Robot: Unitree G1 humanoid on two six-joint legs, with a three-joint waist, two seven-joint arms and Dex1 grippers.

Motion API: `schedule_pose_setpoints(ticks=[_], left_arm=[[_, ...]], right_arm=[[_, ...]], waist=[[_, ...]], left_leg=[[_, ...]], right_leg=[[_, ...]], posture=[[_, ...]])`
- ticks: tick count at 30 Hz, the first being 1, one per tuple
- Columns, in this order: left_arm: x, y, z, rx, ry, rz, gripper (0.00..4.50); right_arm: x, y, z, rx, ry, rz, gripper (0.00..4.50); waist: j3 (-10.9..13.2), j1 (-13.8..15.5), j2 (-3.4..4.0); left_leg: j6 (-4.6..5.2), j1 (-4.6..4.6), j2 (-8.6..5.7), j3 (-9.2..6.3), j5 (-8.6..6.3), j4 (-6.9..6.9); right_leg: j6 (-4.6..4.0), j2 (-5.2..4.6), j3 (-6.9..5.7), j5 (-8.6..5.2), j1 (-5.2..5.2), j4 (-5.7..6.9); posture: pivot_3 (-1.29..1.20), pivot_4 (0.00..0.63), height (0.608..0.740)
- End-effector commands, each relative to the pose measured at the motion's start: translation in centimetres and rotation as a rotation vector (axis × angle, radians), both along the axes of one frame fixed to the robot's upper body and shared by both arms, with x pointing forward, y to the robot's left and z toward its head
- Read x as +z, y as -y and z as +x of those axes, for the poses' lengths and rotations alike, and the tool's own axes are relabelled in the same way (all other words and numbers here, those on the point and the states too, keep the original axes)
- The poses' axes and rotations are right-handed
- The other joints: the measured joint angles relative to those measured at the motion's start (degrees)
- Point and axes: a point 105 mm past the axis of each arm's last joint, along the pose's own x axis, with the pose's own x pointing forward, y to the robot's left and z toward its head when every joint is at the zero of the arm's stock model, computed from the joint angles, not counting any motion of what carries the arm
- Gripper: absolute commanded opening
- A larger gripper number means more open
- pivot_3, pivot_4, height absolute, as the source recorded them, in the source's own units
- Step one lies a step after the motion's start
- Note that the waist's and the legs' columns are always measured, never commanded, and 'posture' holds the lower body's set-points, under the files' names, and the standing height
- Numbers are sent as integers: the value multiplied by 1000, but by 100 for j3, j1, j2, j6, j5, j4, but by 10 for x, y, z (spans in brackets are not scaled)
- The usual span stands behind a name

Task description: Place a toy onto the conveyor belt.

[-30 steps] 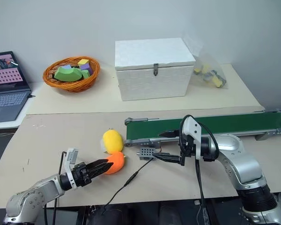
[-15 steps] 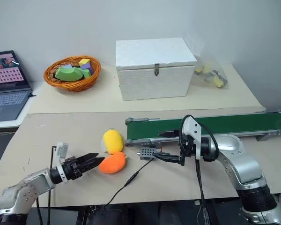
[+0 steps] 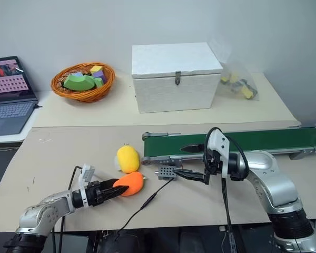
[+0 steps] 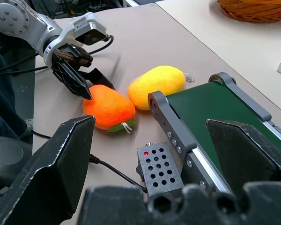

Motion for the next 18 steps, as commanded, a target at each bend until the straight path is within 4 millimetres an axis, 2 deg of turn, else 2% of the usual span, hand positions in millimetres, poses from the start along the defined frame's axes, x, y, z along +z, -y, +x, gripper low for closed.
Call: schedule_pose_setpoints(ticks=[1,3,4,5,6,7,11,15,18], left_arm=[[5,6,-3,-23,-5,-32,4221],[6,6,-4,-22,-10,-41,3726],[6,5,-4,-21,-11,-43,3328],[6,5,-5,-19,-12,-43,3267],[7,4,-5,-17,-12,-41,2650],[7,3,-5,-15,-11,-39,2539],[8,2,-4,-11,8,-27,1102],[18,4,-1,-11,76,-16,1102],[37,7,1,-11,127,-26,1102]], right_arm=[[14,1,-2,3,66,12,4500],[14,1,-2,3,66,13,4500],[13,0,-2,3,66,13,4500],[14,0,-2,3,66,13,4500],[14,0,-2,4,66,14,4500],[14,0,-2,4,67,15,4500],[13,-1,-1,6,63,17,4500],[13,-2,-1,9,61,20,4500],[13,-3,0,11,62,19,4500]], waist=[[0,1,0],[0,0,0],[0,-1,0],[0,-5,0],[0,-10,0],[0,-12,0],[0,-8,0],[0,-7,0],[0,-3,0]], left_leg=[[0,0,0,0,0,0],[1,0,0,0,-1,0],[1,-2,0,0,-1,0],[1,-5,0,0,-1,0],[1,-11,0,0,0,0],[0,-15,0,0,0,0],[-2,-29,-1,0,1,1],[-20,-64,-2,1,12,3],[-35,-70,-2,1,21,2]], right_leg=[[0,0,0,0,0,0],[0,0,0,0,0,0],[0,0,0,0,-2,-1],[0,1,0,0,-5,0],[0,1,1,0,-12,0],[0,1,1,0,-16,1],[0,1,1,0,-32,2],[-1,0,3,1,-72,7],[-2,-1,3,2,-78,7]], posture=[[0,150,740],[0,150,740],[0,150,740],[0,150,740],[0,150,740],[0,150,740],[0,150,740],[0,150,740],[0,150,740]])
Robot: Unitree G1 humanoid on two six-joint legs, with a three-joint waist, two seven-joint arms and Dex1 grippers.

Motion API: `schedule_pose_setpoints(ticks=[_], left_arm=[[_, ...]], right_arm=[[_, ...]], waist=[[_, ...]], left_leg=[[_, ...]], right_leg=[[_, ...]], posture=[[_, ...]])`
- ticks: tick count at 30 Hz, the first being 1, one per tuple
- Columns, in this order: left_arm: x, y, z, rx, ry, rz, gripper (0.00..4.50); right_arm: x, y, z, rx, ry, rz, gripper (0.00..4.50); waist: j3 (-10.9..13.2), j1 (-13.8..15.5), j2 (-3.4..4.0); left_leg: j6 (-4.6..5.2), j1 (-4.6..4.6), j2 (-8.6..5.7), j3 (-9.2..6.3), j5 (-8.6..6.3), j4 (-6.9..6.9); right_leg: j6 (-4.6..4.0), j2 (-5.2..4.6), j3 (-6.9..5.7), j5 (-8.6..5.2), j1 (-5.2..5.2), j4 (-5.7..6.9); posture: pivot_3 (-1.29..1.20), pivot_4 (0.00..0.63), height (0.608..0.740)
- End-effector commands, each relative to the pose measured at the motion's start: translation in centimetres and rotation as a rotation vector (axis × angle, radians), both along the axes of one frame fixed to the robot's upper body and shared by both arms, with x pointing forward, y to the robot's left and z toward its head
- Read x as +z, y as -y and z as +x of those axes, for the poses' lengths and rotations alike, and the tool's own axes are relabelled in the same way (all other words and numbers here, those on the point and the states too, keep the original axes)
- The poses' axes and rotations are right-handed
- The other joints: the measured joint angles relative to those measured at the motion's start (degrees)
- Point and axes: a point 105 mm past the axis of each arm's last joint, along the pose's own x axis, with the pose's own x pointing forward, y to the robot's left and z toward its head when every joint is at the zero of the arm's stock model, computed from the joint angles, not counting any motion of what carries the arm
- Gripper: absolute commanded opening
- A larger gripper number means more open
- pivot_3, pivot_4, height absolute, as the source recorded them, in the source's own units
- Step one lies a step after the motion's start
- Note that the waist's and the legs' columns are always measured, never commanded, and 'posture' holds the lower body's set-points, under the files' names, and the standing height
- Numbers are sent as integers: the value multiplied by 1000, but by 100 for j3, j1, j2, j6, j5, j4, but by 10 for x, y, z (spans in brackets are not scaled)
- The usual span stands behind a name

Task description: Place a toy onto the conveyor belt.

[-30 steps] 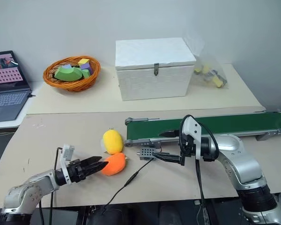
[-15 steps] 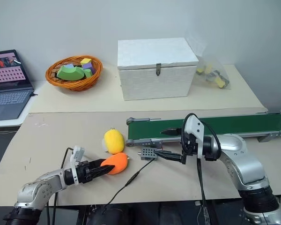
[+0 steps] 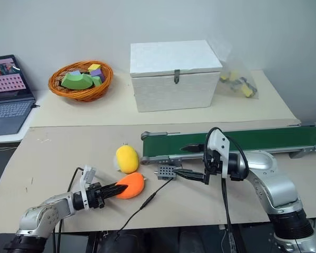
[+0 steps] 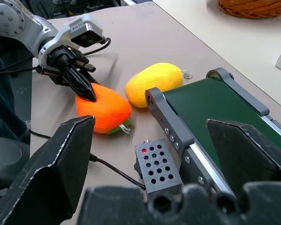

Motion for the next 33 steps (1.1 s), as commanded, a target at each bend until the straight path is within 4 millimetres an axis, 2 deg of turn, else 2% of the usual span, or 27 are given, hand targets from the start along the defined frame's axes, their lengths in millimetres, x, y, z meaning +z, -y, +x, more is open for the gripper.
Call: schedule_pose_setpoints(ticks=[1,4,7,9,10,14,15,18,20,22,24,28,30,33], left_arm=[[39,2,5,2,128,-38,1102],[74,8,1,-28,213,-90,1102],[105,12,-11,-97,289,-109,1102],[123,11,-19,-127,349,-91,1102],[128,9,-16,-104,385,-37,1102],[127,5,11,-15,521,284,1102],[127,5,20,12,556,346,1102],[119,10,56,79,764,688,1102],[117,14,84,124,1049,1025,1102],[122,29,96,148,1312,1182,1102],[129,45,99,150,1554,1265,1102],[111,69,99,41,1878,1346,1102],[102,77,97,-3,1977,1322,1102],[92,81,97,-50,2028,1299,1102]], right_arm=[[12,-2,0,14,60,15,4500],[12,-2,1,17,58,15,4500],[11,-3,2,19,58,16,4500],[12,-3,2,18,61,17,4500],[12,-2,3,15,63,18,4500],[12,-1,5,7,66,17,4500],[12,-1,5,7,67,17,4500],[13,-1,5,9,71,17,4500],[14,-1,6,9,74,18,4500],[15,-1,5,8,74,20,4500],[14,-2,4,9,74,21,4500],[15,-4,3,4,75,32,4500],[15,-3,2,-5,78,33,4500],[15,-1,3,-18,82,32,4500]], waist=[[0,0,0],[1,-3,-1],[1,-11,-1],[1,-31,-1],[1,-34,0],[1,-23,0],[1,-11,0],[1,44,-1],[1,48,-2],[2,37,-3],[4,19,-6],[3,26,-6],[3,22,-6],[3,25,-6]], left_leg=[[1,0,0,0,-1,0],[13,-2,0,0,-8,1],[10,0,0,0,-6,0],[0,-1,0,0,0,0],[-2,-1,1,0,1,-1],[-12,4,-2,2,7,0],[-15,4,-2,2,9,1],[-14,4,-5,2,9,3],[-17,5,-8,4,12,3],[-16,4,-7,8,11,-1],[-12,-4,-6,11,8,-4],[-11,-31,-5,13,8,-6],[-10,-39,-5,12,8,-5],[-8,-45,-6,12,7,0]], right_leg=[[0,-1,0,0,0,0],[0,-2,0,0,0,0],[0,-2,1,0,-1,1],[0,1,2,0,-2,2],[0,2,2,0,-2,1],[0,3,2,0,5,2],[-2,5,2,1,7,2],[-3,5,1,3,12,1],[-3,4,1,5,18,-4],[-4,3,5,6,18,-8],[-3,4,8,6,7,-12],[-2,4,5,7,-20,-9],[1,4,3,8,-23,-7],[9,4,1,13,-24,-8]], posture=[[0,150,740],[0,150,740],[0,150,740],[0,150,740],[0,150,740],[0,150,740],[0,150,740],[0,150,740],[0,150,740],[0,150,740],[0,150,740],[0,150,740],[0,150,740],[0,150,740]])
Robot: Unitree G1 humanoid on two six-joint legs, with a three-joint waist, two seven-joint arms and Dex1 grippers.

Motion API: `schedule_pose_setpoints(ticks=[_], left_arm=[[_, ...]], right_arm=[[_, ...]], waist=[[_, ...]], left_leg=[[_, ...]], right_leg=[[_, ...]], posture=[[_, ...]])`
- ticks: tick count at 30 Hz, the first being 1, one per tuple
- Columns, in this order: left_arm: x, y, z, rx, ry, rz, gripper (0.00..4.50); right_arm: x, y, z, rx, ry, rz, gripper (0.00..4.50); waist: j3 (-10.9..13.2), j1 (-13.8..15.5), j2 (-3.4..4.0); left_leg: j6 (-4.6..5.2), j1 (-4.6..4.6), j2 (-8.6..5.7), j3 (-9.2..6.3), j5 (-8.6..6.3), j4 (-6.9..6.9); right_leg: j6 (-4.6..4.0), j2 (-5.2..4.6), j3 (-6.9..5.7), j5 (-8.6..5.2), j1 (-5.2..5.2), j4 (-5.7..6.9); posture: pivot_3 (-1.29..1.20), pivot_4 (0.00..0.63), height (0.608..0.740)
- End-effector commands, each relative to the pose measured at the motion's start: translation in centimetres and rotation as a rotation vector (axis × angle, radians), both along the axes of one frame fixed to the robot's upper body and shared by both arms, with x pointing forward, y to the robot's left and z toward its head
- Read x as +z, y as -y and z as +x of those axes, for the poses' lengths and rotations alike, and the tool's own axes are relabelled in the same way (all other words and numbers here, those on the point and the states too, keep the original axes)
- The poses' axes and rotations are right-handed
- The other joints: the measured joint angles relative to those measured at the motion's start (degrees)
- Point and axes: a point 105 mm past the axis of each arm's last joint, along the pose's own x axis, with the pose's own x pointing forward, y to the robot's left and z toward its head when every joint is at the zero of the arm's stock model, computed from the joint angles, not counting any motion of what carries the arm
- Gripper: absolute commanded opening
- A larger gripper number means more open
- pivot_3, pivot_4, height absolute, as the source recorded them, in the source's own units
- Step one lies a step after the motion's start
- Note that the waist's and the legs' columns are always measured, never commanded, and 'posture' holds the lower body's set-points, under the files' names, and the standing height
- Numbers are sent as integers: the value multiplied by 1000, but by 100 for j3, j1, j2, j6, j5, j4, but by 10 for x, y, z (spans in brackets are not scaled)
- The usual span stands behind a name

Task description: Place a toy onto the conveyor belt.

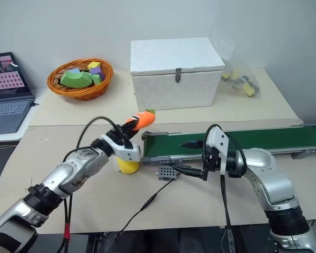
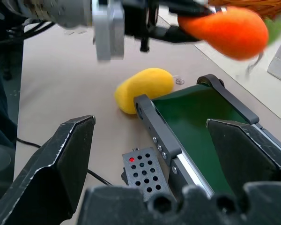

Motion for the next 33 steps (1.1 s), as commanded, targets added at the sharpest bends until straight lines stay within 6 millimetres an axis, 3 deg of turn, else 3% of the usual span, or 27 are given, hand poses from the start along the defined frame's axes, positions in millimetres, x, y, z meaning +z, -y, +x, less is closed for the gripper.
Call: schedule_pose_setpoints(ticks=[1,4,13,14,15,22,29,33], left_arm=[[-4,6,0,-75,50,38,1102],[-23,4,4,-90,1,84,1102],[-23,10,7,-130,-48,24,1102],[-24,9,7,-132,-75,9,1634],[-25,8,7,-129,-93,-3,1773],[-24,3,8,-121,-99,2,4290],[-26,-2,10,-83,-122,6,4409],[-27,-18,9,-37,-219,-36,4409]], right_arm=[[14,1,-2,-6,58,21,4500],[15,2,-3,-19,63,31,4500],[17,2,-4,-27,61,45,4500],[17,2,-4,-27,63,45,4500],[17,2,-4,-26,64,46,4500],[17,2,-3,-22,66,46,4500],[17,0,-2,-14,66,47,4500],[17,-1,0,-12,68,45,4500]], waist=[[0,-2,0],[0,4,0],[0,-3,0],[0,-11,0],[0,-13,0],[-2,-8,1],[-3,-9,1],[-4,-36,2]], left_leg=[[0,0,0,0,0,1],[1,1,-3,0,0,8],[3,5,-6,0,0,38],[3,5,-6,0,0,40],[4,5,-6,1,0,40],[4,14,-6,2,0,44],[5,27,-6,5,0,46],[6,30,-6,9,0,46]], right_leg=[[2,0,0,1,0,0],[5,-4,-3,3,0,0],[13,-8,-3,8,9,9],[14,-8,-2,8,9,9],[15,-7,-1,8,8,10],[16,-8,-1,9,16,12],[19,-7,2,11,26,15],[19,-7,4,12,25,17]], posture=[[0,150,740],[0,150,740],[0,150,740],[0,150,740],[0,150,740],[0,150,740],[0,150,740],[0,150,740]])
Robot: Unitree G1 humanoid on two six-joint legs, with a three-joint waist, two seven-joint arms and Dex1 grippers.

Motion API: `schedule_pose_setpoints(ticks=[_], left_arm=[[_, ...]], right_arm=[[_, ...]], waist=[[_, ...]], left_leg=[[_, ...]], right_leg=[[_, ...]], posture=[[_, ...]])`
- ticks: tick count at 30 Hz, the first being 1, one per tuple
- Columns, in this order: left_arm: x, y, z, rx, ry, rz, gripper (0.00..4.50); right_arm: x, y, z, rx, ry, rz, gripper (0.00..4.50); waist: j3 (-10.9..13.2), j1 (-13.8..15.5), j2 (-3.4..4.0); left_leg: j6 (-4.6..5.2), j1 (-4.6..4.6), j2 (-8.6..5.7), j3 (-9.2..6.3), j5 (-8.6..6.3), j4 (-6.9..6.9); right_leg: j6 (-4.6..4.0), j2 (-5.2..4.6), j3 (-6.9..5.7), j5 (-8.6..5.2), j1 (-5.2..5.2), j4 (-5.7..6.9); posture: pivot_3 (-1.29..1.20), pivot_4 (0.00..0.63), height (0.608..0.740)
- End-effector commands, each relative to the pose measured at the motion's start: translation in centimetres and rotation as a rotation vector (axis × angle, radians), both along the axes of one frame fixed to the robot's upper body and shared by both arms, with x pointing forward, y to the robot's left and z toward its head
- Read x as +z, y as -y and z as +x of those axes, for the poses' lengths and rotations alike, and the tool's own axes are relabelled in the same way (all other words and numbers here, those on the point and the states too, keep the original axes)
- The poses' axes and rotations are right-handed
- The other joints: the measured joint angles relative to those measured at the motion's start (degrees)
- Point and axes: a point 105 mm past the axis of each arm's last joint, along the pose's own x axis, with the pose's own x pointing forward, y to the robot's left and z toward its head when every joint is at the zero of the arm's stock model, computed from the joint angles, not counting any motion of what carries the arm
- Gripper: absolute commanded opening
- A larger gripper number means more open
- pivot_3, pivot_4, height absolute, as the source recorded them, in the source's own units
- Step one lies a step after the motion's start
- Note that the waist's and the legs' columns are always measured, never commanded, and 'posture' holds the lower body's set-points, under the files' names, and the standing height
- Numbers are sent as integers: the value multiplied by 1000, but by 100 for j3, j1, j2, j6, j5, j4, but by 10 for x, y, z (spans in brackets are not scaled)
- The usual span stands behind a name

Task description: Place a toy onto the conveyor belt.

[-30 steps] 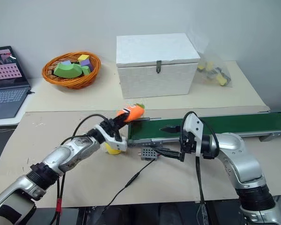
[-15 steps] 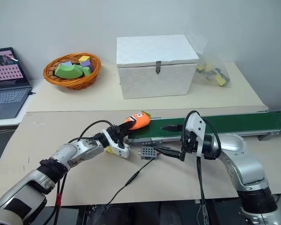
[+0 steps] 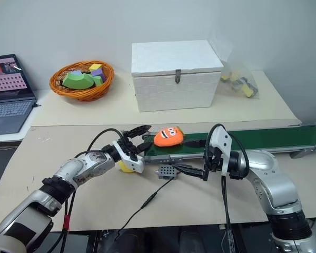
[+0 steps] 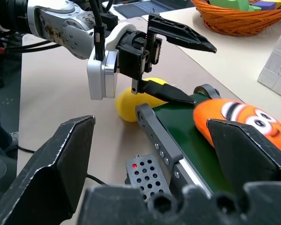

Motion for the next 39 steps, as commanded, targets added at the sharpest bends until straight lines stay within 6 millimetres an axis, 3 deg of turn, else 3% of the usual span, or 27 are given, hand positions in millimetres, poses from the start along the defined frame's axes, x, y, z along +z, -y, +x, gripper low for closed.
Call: schedule_pose_setpoints(ticks=[1,6,10,14,18,25,32,39], left_arm=[[-9,-25,-1,82,-149,-12,4409],[20,-64,-1,196,-484,-304,4409],[46,-79,-11,165,-751,-524,4409],[54,-70,-50,-4,-1095,-581,4409],[66,-56,-79,-147,-1297,-614,4409],[66,-53,-86,-143,-1341,-629,4409],[63,-51,-86,-135,-1341,-628,4409],[61,-51,-85,-126,-1340,-631,4409]], right_arm=[[9,-3,1,13,45,9,4500],[9,-2,0,12,42,8,4500],[8,0,-1,10,34,7,4500],[8,4,-1,5,29,4,4500],[8,7,-1,-1,27,-5,4500],[7,12,-3,-8,5,-11,4500],[-4,29,-5,-45,-45,-51,4500],[-7,26,-8,-21,-63,-61,4500]], waist=[[0,-27,1],[0,-100,1],[0,-107,1],[0,-134,3],[0,-140,2],[0,-129,2],[0,-122,2],[0,-129,2]], left_leg=[[0,1,2,1,0,0],[4,3,3,3,-2,0],[15,-10,4,0,-9,8],[17,-9,3,2,-10,13],[22,-7,4,13,-13,13],[19,17,4,15,-12,12],[18,15,4,19,-12,10],[18,18,5,25,-12,10]], right_leg=[[0,0,2,0,-2,1],[0,-1,4,0,-6,9],[0,-2,-3,0,-15,10],[0,-2,-5,0,-13,5],[0,-3,-6,0,-14,1],[-4,-1,-5,2,7,6],[-4,-1,-3,2,5,1],[-6,-1,2,3,5,4]], posture=[[0,150,740],[0,150,740],[0,150,740],[0,150,740],[0,150,740],[0,150,740],[0,150,740],[0,150,740]])
